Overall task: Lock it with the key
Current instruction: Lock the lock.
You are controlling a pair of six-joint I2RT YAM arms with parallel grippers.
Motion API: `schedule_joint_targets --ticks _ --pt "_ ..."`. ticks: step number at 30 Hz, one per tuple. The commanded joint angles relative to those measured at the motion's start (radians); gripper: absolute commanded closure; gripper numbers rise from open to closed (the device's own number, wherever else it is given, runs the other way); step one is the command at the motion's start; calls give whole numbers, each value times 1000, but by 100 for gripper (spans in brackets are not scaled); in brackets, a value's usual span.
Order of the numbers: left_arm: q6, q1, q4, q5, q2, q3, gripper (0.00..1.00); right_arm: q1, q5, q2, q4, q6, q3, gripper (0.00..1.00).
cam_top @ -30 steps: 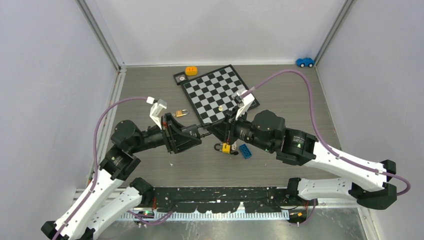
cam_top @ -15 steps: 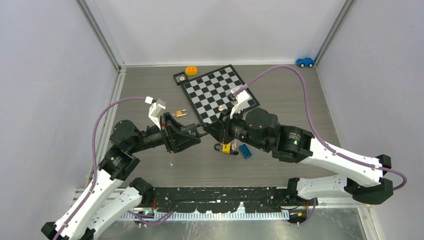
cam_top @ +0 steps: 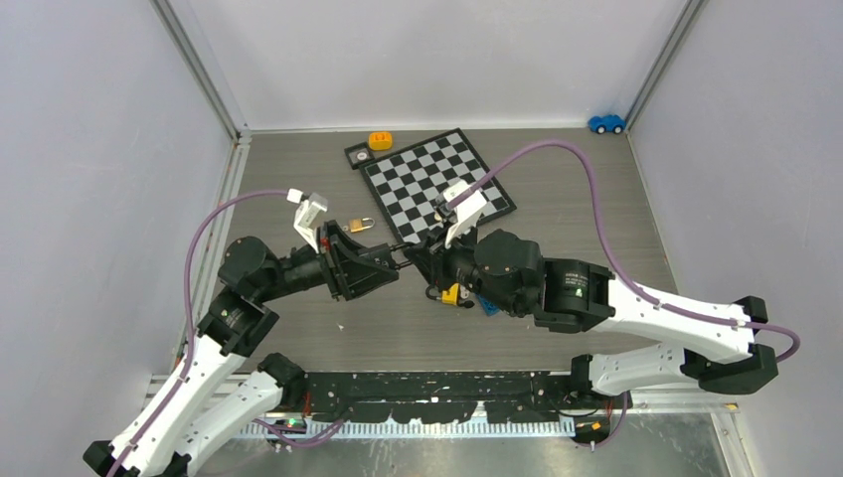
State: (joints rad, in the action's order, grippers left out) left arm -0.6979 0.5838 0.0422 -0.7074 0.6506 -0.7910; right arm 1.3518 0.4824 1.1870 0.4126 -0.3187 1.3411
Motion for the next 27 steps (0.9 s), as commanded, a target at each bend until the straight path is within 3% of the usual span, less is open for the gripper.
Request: schedule_joint_targets --ticks 1,15,27 --pt "-66 28 -230 -34 60 -21 100 121 -371 136 -285 15 -7 100" --pt "-121 28 -305 -57 75 -4 100 160 -466 238 -384 -36 44 100" --pt "-136 27 -331 -70 89 -3 100 219 -704 276 -466 -88 62 100"
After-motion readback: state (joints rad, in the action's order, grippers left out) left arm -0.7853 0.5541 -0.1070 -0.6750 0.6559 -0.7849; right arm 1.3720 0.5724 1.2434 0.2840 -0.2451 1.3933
